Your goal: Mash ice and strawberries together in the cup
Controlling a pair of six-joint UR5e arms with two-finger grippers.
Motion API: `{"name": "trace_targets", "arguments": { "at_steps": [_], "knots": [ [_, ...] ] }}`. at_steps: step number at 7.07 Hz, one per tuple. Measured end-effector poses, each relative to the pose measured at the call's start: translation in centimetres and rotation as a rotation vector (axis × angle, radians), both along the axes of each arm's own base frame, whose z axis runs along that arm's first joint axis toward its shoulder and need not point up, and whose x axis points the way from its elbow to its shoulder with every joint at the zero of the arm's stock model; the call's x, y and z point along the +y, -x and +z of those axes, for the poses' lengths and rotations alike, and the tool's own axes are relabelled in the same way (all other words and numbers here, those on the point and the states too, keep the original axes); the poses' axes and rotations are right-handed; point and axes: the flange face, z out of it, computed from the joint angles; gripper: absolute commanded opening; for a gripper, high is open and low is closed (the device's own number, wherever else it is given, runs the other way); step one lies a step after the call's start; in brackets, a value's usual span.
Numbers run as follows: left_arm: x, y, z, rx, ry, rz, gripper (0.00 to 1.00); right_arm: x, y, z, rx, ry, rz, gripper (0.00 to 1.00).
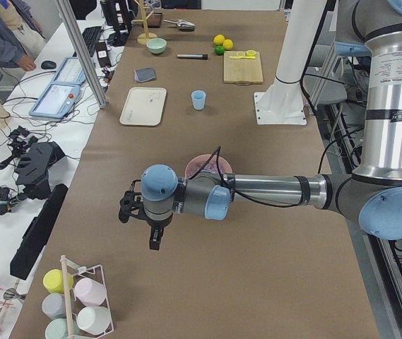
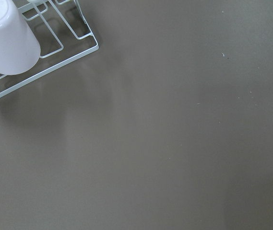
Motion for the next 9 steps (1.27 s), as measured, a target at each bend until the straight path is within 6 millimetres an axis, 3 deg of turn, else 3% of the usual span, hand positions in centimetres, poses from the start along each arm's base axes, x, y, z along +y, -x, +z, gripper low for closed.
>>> {"name": "trace_targets", "arguments": {
  "at_steps": [4,9],
  "knots": [
    [0.0,0.0,0.2,0.002,0.004,0.001,0.97,2.9,-0.2,-3.1,-0.002,0.051,0.009,1.0],
    [0.0,-0.1,0.2,0.006,0.004,0.001,0.97,3.1,-0.1,-1.9,-0.005,0.072,0.001,1.0]
  ]
}}
